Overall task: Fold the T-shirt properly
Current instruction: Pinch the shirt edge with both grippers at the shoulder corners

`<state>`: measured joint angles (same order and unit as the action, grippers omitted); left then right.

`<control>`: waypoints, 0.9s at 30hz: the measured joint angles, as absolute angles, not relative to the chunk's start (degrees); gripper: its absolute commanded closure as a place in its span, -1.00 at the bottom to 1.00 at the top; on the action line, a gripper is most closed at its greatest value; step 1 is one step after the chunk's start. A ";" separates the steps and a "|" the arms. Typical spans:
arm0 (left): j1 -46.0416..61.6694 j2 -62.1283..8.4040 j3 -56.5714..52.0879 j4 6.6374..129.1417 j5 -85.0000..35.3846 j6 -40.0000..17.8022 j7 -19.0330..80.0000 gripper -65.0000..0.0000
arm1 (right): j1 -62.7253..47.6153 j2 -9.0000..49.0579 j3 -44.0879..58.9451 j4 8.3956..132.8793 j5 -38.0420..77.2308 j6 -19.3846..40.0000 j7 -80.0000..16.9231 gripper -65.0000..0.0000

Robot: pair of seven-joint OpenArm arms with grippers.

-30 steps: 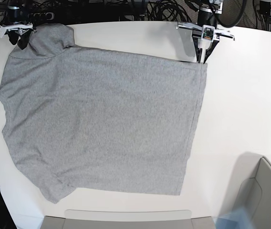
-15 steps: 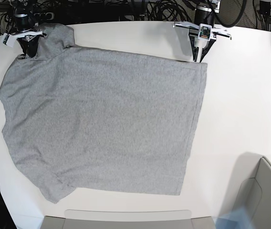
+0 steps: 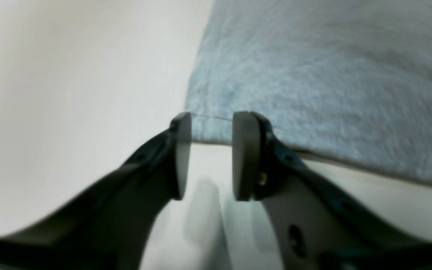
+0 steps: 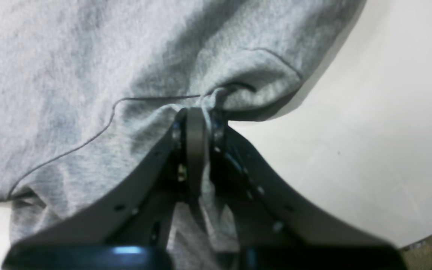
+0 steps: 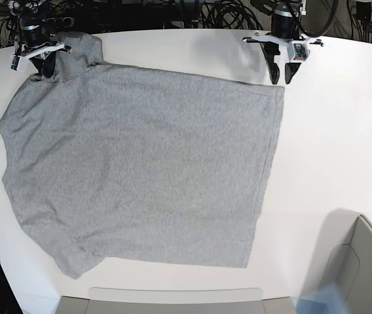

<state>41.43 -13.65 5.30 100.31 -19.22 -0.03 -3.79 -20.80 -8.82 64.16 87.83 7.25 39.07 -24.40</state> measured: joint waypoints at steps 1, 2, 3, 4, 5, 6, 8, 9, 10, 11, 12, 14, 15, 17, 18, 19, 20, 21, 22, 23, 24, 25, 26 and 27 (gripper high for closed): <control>40.97 -13.93 3.70 102.52 -23.79 -0.10 2.87 0.24 | -20.80 -8.82 64.16 87.83 7.25 39.07 -24.43 1.00; 40.69 -14.44 1.98 104.05 -27.11 -0.34 8.10 0.22 | -20.82 -8.82 64.16 87.83 7.27 39.07 -24.40 1.00; 40.03 -15.03 0.86 104.99 -29.74 -0.32 12.16 0.21 | -20.82 -8.82 64.16 87.83 7.25 39.07 -24.40 1.00; 38.72 -15.40 -0.30 105.67 -33.34 0.08 17.80 0.21 | -20.84 -8.80 64.16 87.83 7.25 39.07 -24.40 1.00; 36.91 -15.40 -1.34 105.47 -35.86 0.32 21.80 0.21 | -20.82 -8.80 64.16 87.83 7.22 39.07 -24.40 1.00; 35.51 -15.38 -2.61 105.08 -38.35 0.54 25.36 0.20 | -20.84 -8.82 64.16 87.83 7.22 39.07 -24.40 1.00; 33.39 -15.16 -5.43 104.44 -42.89 0.23 31.07 0.20 | -20.95 -8.82 64.16 87.90 7.25 39.07 -24.40 1.00; 32.45 -15.07 -6.52 103.79 -44.82 0.01 32.97 0.20 | -20.95 -8.80 64.16 87.90 7.25 39.07 -24.40 1.00; 31.57 -15.07 -7.09 103.09 -45.58 0.12 34.37 0.20 | -20.95 -8.80 64.16 87.90 7.27 39.07 -24.40 1.00; 30.79 -15.09 -7.73 102.28 -47.35 -0.01 36.77 0.20 | -20.95 -8.80 64.16 87.90 7.27 39.07 -24.40 1.00; 29.98 -15.11 -8.03 101.30 -48.60 -0.21 38.46 0.20 | -20.95 -8.80 64.16 87.90 7.22 39.07 -24.40 1.00; 28.27 -15.27 -8.14 99.74 -50.46 -2.37 40.21 0.20 | -20.95 -8.82 64.16 87.96 7.18 39.07 -24.40 1.00; 27.22 -15.29 -8.14 98.72 -50.68 -4.54 41.82 0.20 | -20.97 -8.86 64.16 88.23 6.85 39.07 -24.45 1.00; 25.23 -15.03 -8.08 96.40 -51.48 -7.60 43.68 0.21 | -21.12 -8.93 64.16 89.54 5.89 39.09 -25.45 1.00; 24.45 -14.37 -8.08 94.98 -52.14 -8.05 43.64 0.21 | -21.12 -8.95 64.16 90.13 5.56 39.09 -26.15 1.00; 23.55 -13.91 -8.10 93.32 -52.86 -8.69 42.92 0.21 | -21.12 -8.93 64.16 90.37 5.54 39.09 -26.48 1.00; 22.96 -13.67 -8.10 91.96 -53.15 -8.99 42.78 0.21 | -21.12 -8.95 64.16 90.39 5.56 39.09 -26.52 1.00; 22.24 -13.61 -8.08 90.67 -53.56 -9.26 42.78 0.21 | -21.12 -8.93 64.16 90.48 5.56 39.09 -26.55 1.00; 21.56 -13.63 -7.97 89.82 -53.67 -9.30 42.81 0.24 | -21.17 -8.93 64.16 90.63 5.52 39.09 -26.61 1.00; 21.26 -13.65 -7.97 89.49 -53.71 -9.30 42.89 0.29 | -21.21 -8.93 64.16 90.65 5.30 39.09 -26.59 1.00; 21.17 -13.63 -7.99 89.43 -53.89 -9.30 42.78 0.39 | -21.21 -8.95 64.16 90.67 5.13 39.09 -26.55 1.00; 21.26 -13.63 -7.99 89.41 -53.78 -9.23 42.59 0.50 | -21.19 -8.95 64.16 90.67 5.13 39.07 -26.52 1.00; 21.26 -13.63 -8.01 89.38 -53.45 -9.10 42.48 0.64 | -21.12 -8.95 64.16 90.89 5.13 39.09 -26.59 1.00; 21.30 -13.61 -8.23 89.41 -53.23 -8.80 42.61 0.80 | -21.10 -8.95 64.16 91.44 4.67 39.09 -26.61 1.00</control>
<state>21.30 -13.61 -8.23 89.41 -53.23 -8.80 42.61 -21.10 -8.95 64.16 91.44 4.67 39.09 -26.61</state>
